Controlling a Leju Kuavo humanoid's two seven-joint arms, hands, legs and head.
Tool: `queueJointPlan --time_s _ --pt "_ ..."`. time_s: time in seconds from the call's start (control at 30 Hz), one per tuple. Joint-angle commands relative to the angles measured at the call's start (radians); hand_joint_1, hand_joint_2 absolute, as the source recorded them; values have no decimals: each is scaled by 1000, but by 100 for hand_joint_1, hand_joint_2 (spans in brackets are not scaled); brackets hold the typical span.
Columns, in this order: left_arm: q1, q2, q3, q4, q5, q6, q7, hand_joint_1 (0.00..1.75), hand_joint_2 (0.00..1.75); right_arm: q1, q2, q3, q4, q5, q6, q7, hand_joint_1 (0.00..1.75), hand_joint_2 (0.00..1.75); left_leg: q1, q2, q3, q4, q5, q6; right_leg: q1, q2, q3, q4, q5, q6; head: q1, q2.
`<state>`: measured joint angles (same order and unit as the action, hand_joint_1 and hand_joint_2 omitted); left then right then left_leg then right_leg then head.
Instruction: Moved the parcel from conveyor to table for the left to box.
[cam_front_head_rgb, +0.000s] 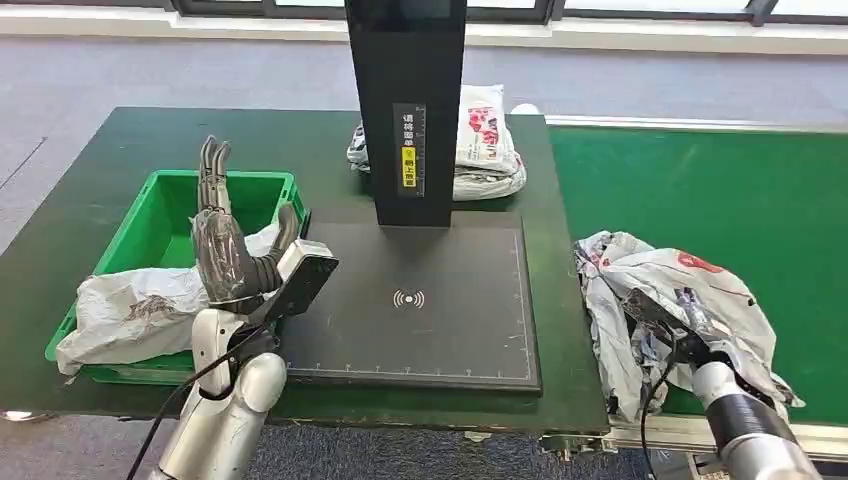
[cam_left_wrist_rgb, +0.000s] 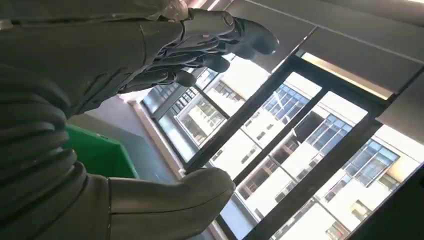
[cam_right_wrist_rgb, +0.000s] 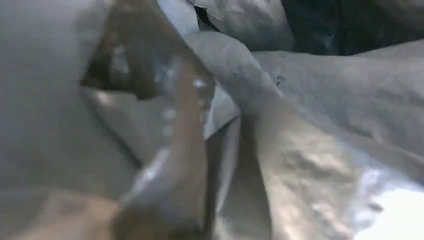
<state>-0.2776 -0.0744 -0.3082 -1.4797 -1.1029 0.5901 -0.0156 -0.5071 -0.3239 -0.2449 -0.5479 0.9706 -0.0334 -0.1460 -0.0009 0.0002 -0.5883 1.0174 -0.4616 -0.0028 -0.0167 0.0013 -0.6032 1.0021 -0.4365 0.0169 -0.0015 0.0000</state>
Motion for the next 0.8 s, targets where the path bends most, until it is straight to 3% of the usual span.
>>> queueJointPlan --time_s 0.03,0.13,0.17,0.33,0.53,0.7,0.8 --pt "-16 3 -43 56 23 6 -18 0 175 -249 42 80 225 -41 123 -8 0 175 0 9 2 -1 0 -1 0 8 -1 0 2 -1 0 0" --pt "-18 -7 -47 67 24 4 -20 0 175 -319 68 90 262 -46 130 57 0 175 0 9 2 -1 0 -1 0 9 -1 0 3 -2 0 0" --pt "-16 -9 -46 70 24 5 -20 0 175 -332 81 91 261 -47 114 73 175 175 0 10 3 -1 0 -1 0 10 -1 -1 4 -2 0 0" --pt "5 -12 -40 57 17 10 -18 0 175 -365 131 104 264 -43 95 96 175 175 0 8 3 -2 1 -1 0 8 0 -1 3 -1 0 0" --pt "17 -13 -20 47 14 10 -16 0 175 -370 126 78 270 -77 87 93 175 175 1 6 4 -2 1 -2 1 6 1 -2 3 -2 0 0" --pt "28 -15 -11 41 6 11 -15 0 175 -361 131 6 268 -156 84 65 175 175 1 4 4 -3 2 -1 1 4 2 -2 2 -2 0 0" --pt "35 -16 -3 39 2 16 -15 0 175 -358 152 -120 263 -293 99 8 175 175 1 4 3 -3 2 -2 1 3 2 -2 2 -2 0 0"
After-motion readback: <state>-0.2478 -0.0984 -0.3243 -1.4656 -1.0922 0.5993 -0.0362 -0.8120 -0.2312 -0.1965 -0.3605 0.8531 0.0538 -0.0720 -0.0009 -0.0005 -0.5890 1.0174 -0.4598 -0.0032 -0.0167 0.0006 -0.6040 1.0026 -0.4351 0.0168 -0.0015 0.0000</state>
